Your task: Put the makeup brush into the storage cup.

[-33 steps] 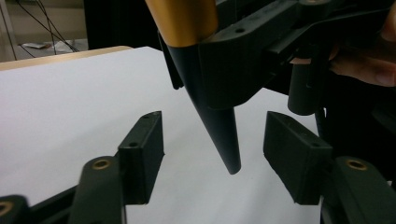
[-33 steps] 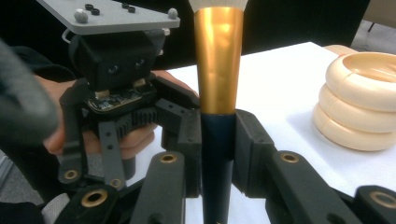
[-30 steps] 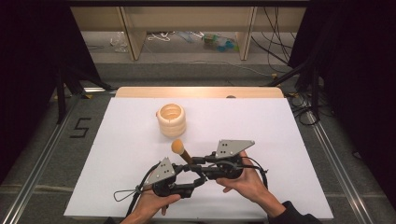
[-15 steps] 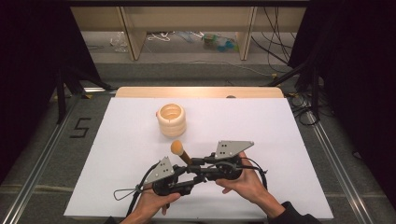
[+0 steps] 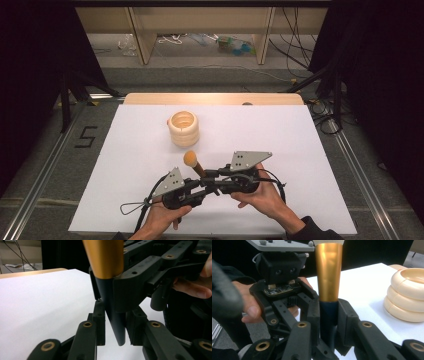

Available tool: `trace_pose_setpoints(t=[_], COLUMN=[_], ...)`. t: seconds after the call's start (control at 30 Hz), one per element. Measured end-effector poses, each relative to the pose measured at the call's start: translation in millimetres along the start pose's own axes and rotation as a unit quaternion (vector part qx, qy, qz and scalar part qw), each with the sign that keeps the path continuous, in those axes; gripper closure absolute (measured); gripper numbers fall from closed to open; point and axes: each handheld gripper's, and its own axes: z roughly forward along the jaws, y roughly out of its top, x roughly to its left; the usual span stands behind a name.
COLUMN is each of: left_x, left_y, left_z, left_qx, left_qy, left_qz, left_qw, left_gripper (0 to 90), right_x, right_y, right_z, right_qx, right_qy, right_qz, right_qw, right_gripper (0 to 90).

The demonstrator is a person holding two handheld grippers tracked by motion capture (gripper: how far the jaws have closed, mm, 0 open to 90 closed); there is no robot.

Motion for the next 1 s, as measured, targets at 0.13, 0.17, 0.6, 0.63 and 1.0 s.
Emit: trace_pose_setpoints(t=[0.13, 0.17, 0.6, 0.63, 1.0], left_x=[2.5, 2.4, 7.2, 9.0, 26.0], left_y=[0.7, 0.8, 5.3, 5.9, 9.6], left_z=[-0.3, -0.5, -4.8, -5.3, -13.4], left_qx=[0.003, 0.003, 0.012, 0.01, 0.018], left_qy=[-0.004, -0.002, 0.014, 0.012, 0.05], left_qz=[-0.012, -0.008, -0.02, -0.016, 0.002], left_qw=[0.9999, 1.0, 0.9996, 0.9997, 0.9986], left_gripper=[75.3, 75.4, 75.8, 75.8, 75.8], right_x=[0.4, 0.4, -3.3, -3.9, -12.3], right_y=[0.0, 0.1, 4.5, 5.3, 6.9], right_z=[-0.1, -0.1, -8.1, -10.8, -38.8], right_qx=[0.002, 0.001, -0.017, -0.021, -0.044], right_qy=[-0.003, -0.003, -0.011, -0.012, -0.056], right_qz=[-0.002, -0.001, 0.028, 0.035, 0.048], right_qw=[1.0, 1.0, 0.9994, 0.9991, 0.9963], right_gripper=[74.4, 74.4, 52.3, 50.0, 39.0])
